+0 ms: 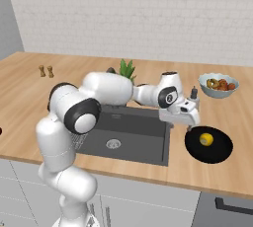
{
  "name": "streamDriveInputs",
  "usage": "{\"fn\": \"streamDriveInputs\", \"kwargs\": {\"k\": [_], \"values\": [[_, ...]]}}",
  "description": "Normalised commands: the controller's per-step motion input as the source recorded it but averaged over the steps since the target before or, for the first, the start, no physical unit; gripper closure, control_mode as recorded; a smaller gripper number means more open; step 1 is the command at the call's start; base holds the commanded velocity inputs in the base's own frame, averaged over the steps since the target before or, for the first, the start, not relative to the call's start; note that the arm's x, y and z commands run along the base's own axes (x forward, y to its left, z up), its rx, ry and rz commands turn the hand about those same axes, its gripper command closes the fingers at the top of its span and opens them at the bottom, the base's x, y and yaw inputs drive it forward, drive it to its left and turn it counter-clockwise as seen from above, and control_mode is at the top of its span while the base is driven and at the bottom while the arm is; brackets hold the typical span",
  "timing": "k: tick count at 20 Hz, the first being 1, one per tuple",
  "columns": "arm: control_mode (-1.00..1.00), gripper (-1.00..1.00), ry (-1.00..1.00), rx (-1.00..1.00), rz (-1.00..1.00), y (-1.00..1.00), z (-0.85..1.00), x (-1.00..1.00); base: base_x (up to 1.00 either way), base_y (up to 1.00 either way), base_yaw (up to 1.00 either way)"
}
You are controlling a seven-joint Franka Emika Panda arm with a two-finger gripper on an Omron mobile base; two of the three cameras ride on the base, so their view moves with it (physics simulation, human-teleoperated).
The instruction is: Pick the lemon from the sink and place it in the bowl. Then pick the bowl and place it in the microwave. Then close the microwave door and press the start button.
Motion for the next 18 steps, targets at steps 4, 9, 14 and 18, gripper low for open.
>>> {"fn": "streamDriveInputs", "kwargs": {"k": [4,9,14,18], "values": [[-1.00,-1.00,0.07,0.00,0.09,0.00,0.00,0.25,0.00,0.00,0.00],[-1.00,-1.00,0.03,0.00,0.08,-0.08,-0.01,0.17,0.00,0.00,0.00],[-1.00,-1.00,0.04,0.05,0.12,-0.32,-0.05,0.17,0.00,0.00,0.00],[-1.00,-1.00,0.07,0.04,0.11,-0.08,-0.10,0.31,0.00,0.00,0.00]]}}
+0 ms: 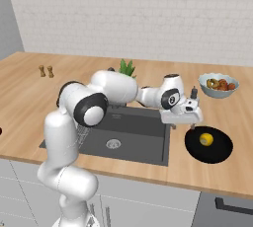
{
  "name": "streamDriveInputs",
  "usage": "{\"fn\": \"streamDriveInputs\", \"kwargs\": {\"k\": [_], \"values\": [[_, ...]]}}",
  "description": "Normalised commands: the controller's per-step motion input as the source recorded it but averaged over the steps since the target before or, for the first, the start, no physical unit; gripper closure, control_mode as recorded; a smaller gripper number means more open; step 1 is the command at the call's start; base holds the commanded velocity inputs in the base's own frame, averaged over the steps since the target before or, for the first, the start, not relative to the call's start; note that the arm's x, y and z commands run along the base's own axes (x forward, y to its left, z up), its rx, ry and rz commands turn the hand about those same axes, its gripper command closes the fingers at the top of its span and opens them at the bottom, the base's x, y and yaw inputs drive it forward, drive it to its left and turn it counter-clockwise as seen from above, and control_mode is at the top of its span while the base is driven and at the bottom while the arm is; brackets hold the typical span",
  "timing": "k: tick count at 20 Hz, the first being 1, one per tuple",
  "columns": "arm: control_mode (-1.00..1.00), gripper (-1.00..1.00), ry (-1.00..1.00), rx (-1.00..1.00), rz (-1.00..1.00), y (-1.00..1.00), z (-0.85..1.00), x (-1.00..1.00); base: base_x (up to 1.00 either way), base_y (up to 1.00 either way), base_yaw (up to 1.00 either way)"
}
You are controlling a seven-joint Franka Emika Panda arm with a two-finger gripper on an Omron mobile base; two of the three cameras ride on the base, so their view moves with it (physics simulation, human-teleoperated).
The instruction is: Pick the lemon from the sink and place it in the bowl. Then pick the bowl and place it in the microwave. Then close the microwave door and press the start button.
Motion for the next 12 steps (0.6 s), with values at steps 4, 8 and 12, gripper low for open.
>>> {"fn": "streamDriveInputs", "kwargs": {"k": [4,8,12], "values": [[-1.00,-1.00,0.02,0.01,0.11,0.00,-0.15,0.23,0.00,0.00,0.00],[-1.00,-1.00,0.03,0.01,0.09,-0.08,-0.25,0.00,0.00,0.00,0.00],[-1.00,-1.00,0.03,0.04,0.10,-0.14,-0.30,0.00,0.00,0.00,0.00]]}}
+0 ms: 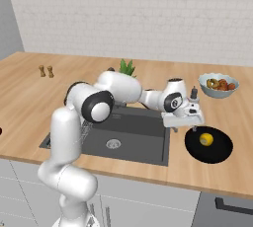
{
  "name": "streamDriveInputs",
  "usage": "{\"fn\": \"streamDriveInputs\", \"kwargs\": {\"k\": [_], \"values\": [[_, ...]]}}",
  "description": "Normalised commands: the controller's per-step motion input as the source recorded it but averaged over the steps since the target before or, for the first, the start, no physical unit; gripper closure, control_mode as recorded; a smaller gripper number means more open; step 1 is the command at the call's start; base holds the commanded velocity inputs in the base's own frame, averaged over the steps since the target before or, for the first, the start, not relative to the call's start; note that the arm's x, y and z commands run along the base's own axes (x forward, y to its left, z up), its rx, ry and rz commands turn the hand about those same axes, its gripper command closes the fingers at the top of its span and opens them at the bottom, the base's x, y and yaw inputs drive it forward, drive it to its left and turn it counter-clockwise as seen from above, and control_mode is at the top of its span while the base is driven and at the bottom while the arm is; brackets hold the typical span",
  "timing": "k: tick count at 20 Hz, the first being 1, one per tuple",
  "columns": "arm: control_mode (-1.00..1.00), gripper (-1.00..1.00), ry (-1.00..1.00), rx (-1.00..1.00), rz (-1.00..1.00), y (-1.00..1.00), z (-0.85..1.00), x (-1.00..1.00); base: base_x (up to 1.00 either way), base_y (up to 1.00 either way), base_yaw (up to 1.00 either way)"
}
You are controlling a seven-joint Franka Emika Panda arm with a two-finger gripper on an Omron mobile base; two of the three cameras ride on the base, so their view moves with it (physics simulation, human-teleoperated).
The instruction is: Pick the lemon from the sink and place it in the bowl. Then pick the bowl and place it in the microwave. Then close the microwave door and press the start button.
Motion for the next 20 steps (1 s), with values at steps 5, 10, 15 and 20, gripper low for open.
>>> {"fn": "streamDriveInputs", "kwargs": {"k": [5,10,15,20], "values": [[-1.00,-1.00,0.01,0.02,0.03,-0.11,-0.33,0.00,0.00,0.00,0.00],[-1.00,-1.00,0.01,0.01,0.03,-0.05,-0.35,0.02,0.00,0.00,0.00],[-1.00,1.00,0.02,0.01,0.04,-0.06,-0.32,0.02,0.00,0.00,0.00],[-1.00,1.00,0.00,0.05,0.05,-0.16,-0.18,0.00,0.00,0.00,0.00]]}}
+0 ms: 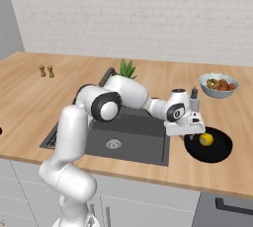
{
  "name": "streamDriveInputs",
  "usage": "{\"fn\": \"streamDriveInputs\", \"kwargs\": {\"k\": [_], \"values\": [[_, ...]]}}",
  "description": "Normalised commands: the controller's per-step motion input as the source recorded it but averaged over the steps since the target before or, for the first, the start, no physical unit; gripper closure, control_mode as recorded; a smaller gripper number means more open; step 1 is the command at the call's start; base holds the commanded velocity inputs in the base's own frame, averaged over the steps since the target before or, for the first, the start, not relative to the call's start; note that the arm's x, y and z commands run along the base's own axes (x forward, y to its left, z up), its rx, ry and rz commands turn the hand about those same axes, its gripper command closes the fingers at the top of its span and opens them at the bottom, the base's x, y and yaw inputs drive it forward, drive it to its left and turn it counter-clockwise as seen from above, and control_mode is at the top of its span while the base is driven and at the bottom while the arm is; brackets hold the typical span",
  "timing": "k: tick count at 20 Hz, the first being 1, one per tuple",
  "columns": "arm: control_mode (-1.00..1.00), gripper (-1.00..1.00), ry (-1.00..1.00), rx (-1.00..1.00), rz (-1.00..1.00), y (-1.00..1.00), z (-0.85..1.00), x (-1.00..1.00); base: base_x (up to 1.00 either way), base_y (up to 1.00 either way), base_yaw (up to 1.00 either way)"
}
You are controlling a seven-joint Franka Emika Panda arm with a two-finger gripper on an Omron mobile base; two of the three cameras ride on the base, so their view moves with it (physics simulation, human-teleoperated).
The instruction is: Pick the lemon from the sink and place it in the bowl. Then pick the bowl and place it in the microwave. Then close the microwave door and press the start button.
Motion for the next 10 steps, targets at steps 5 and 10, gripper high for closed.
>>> {"fn": "streamDriveInputs", "kwargs": {"k": [5,10], "values": [[-1.00,1.00,0.00,0.00,0.01,0.00,0.00,-0.01,0.00,0.00,0.00],[-1.00,1.00,-0.05,-0.01,0.02,0.02,0.00,-0.14,0.00,0.00,0.00]]}}
